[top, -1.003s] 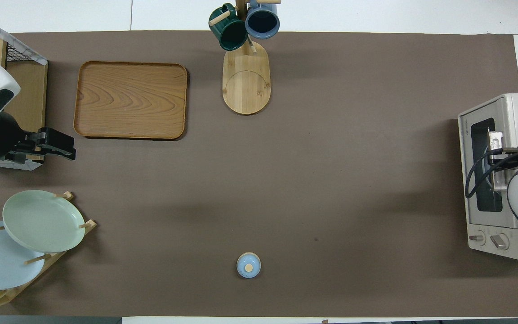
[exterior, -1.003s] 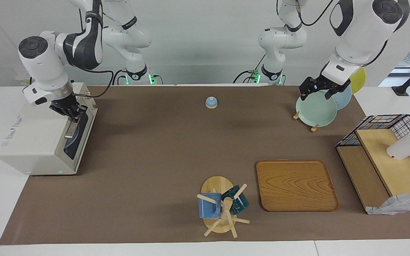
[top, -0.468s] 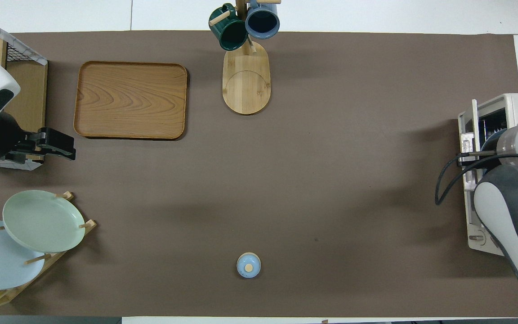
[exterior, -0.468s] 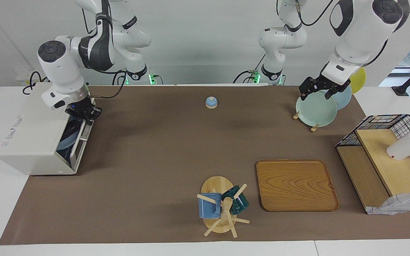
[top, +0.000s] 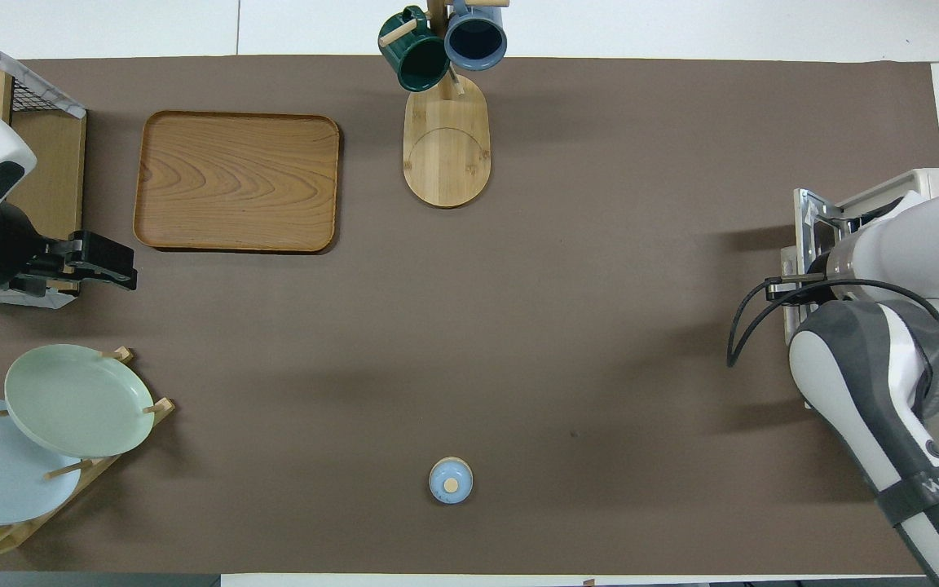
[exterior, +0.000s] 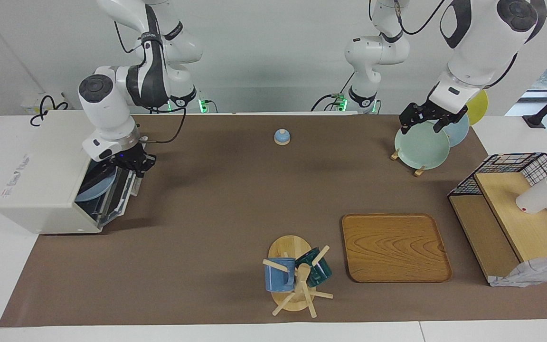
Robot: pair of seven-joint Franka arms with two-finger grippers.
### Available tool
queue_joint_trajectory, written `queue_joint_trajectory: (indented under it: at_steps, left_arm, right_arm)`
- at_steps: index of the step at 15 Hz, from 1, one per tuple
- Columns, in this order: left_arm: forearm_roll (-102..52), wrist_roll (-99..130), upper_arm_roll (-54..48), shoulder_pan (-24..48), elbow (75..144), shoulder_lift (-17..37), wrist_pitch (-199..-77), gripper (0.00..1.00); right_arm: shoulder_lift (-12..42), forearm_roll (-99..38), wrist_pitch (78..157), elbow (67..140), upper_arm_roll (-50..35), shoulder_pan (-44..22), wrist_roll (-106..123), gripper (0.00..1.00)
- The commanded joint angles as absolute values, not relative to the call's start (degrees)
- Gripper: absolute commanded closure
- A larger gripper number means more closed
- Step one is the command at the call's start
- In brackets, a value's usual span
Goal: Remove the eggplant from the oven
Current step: 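Pull the oven door down and open with the right gripper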
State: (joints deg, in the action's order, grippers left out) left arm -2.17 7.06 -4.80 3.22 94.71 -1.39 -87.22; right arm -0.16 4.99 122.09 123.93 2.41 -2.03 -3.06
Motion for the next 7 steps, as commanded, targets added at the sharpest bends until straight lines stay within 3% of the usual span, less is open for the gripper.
queue_joint_trajectory:
  at_steps: [1, 7]
  left_arm:
    - [-1.23, 6.68, -4.92, 2.81, 94.31, -1.58, -86.48, 0.00]
    - [-1.23, 6.68, -4.92, 2.81, 94.31, -1.58, -86.48, 0.00]
  right_arm:
    - [3.34, 7.38, 133.13, 126.20, 3.43, 0.09, -2.72, 1.00]
    - [6.41, 7.38, 139.13, 127.62, 2.82, -0.09, -5.01, 1.00]
